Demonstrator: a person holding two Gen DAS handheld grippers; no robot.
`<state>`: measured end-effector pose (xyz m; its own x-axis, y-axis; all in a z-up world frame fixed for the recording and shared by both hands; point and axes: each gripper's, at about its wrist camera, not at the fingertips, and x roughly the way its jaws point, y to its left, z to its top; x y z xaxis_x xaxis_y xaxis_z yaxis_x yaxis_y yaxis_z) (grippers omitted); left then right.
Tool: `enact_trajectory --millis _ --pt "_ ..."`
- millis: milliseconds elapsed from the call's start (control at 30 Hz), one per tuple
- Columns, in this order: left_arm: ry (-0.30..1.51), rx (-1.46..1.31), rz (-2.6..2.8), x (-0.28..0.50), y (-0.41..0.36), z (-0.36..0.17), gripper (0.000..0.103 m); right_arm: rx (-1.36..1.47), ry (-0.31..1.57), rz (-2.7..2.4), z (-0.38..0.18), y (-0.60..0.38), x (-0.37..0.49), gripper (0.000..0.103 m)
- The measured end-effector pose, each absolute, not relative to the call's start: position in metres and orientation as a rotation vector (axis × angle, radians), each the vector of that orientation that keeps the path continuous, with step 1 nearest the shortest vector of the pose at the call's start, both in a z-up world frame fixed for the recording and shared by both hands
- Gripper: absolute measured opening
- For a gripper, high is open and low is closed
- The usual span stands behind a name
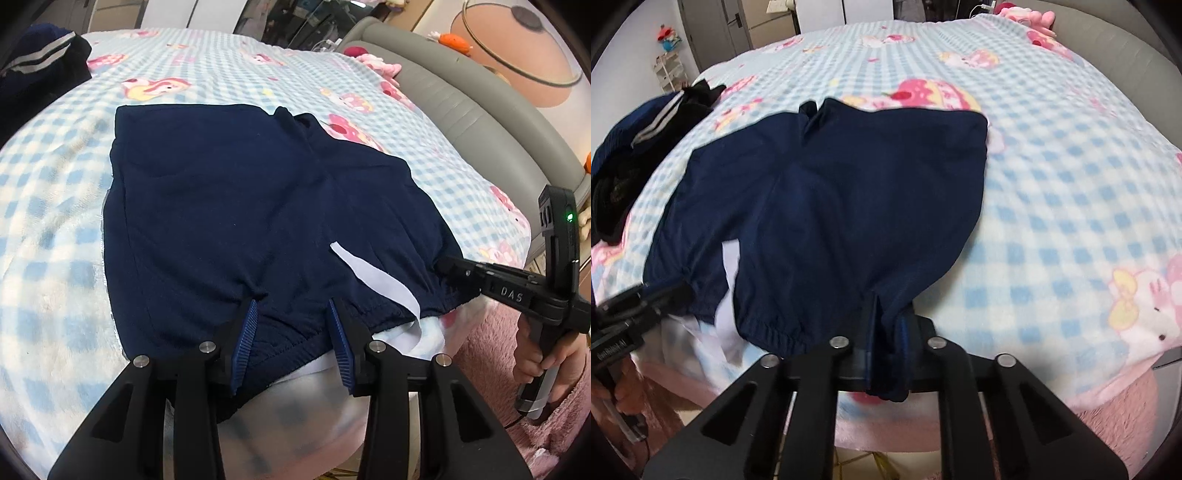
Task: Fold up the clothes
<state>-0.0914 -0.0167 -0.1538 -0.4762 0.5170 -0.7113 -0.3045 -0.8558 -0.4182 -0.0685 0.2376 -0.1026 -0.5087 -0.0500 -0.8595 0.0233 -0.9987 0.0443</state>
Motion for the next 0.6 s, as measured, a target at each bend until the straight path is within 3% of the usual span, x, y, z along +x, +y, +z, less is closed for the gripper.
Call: enact_trajectory --millis 367,600 --pt "-0.529 -1.192 2.317 -0.098 -0.054 -0.146 0.044 1.336 0.101 -2.564 -0.063 0.162 -0.106 0.006" --pt "-0.619 -1.166 2.28 -0.099 -0.067 -0.148 0.044 1.485 0.048 -2.364 -0.123 0.121 -0.121 0.011"
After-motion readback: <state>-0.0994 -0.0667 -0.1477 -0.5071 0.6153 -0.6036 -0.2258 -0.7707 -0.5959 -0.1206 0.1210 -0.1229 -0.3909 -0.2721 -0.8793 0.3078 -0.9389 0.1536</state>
